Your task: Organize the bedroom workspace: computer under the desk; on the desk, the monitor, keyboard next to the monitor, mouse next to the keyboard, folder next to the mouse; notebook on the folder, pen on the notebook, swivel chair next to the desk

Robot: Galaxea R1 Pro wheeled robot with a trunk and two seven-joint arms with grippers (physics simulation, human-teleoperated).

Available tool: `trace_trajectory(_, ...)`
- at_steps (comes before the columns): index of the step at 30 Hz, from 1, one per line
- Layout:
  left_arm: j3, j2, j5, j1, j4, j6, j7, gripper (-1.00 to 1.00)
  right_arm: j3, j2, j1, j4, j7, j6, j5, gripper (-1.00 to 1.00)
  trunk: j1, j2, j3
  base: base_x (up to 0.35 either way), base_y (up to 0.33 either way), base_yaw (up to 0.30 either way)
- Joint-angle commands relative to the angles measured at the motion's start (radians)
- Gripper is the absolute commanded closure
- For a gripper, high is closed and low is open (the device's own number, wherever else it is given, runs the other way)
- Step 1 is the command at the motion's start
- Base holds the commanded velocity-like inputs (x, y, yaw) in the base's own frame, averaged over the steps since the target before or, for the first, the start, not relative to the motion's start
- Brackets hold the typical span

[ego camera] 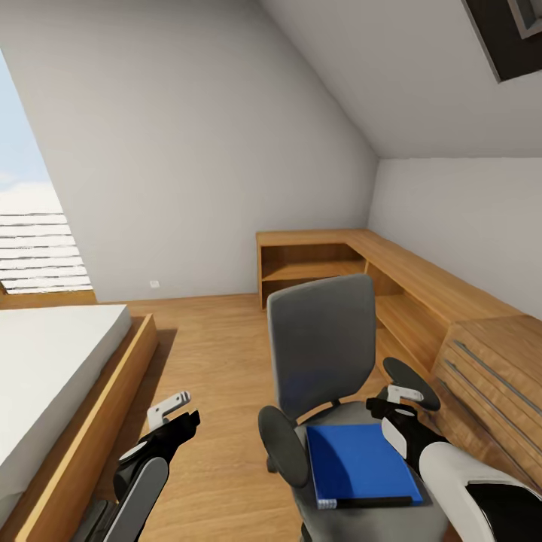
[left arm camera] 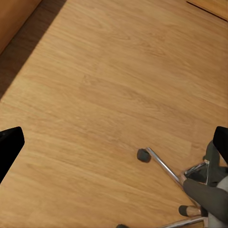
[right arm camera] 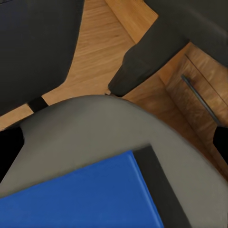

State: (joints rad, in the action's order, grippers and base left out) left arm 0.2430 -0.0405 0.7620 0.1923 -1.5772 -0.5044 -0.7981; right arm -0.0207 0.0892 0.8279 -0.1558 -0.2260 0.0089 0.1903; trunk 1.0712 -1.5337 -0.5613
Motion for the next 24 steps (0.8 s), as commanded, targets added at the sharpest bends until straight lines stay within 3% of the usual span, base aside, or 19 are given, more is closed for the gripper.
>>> trace_trajectory(1, 0.002, -0.001, 0.007, 0.001, -0.001, -0.002, -0.009, -1.0, -0.002, 0.001, 0.0, -0.002, -0.003, 0.002, 0.008, -1.0, 0.004, -0.008, -0.004, 0.0, 0.0, 0.0)
trace_trajectory(24, 0.001, -0.002, 0.007, 0.001, -0.001, -0.003, -0.009, -1.0, -0.004, -0.004, 0.0, -0.004, 0.001, 0.0, 0.008, -1.0, 0.092, -0.169, -0.076, 0.0, 0.0, 0.0)
